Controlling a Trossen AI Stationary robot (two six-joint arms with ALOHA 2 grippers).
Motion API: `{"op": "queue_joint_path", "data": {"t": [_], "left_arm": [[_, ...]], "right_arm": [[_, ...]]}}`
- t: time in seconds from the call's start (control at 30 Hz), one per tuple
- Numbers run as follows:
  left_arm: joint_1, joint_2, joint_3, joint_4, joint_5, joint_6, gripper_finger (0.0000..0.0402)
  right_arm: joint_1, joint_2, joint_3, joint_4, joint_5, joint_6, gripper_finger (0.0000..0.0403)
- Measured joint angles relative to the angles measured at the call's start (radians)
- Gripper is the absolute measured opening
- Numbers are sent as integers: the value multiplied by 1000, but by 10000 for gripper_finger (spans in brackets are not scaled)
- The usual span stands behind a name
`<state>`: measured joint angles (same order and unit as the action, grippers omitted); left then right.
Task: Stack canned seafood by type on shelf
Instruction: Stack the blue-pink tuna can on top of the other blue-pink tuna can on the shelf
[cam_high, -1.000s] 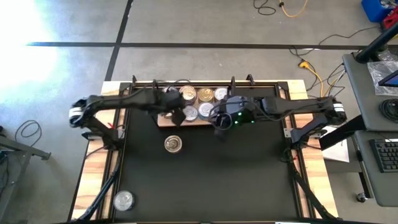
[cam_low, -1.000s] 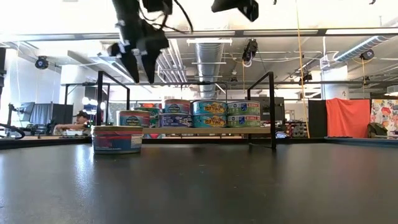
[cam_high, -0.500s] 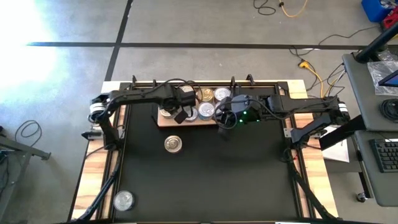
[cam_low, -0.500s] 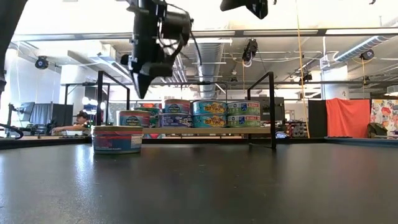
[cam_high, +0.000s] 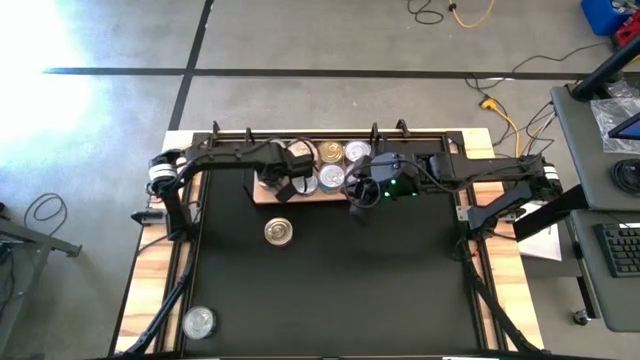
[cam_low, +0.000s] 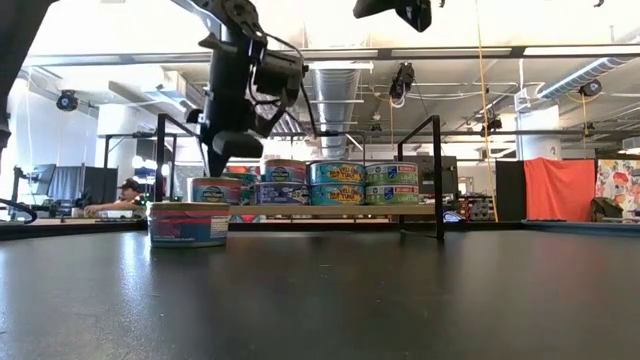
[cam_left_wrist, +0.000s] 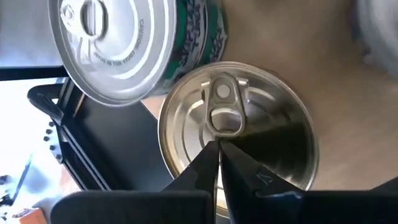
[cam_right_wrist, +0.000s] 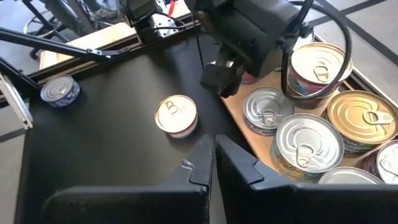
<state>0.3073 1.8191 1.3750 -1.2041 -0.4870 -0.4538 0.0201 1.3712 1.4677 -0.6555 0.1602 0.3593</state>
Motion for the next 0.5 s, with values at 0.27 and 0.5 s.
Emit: {"op": "queue_joint_path", "data": {"t": [0.27, 0.5], "left_arm": [[-24, -2, -25, 38, 10, 22, 1], [-64, -2, 24, 65, 76, 66, 1]], "right_arm": [[13, 0, 0, 2, -2, 10, 12], [12, 1, 0, 2, 0, -1, 12]]}}
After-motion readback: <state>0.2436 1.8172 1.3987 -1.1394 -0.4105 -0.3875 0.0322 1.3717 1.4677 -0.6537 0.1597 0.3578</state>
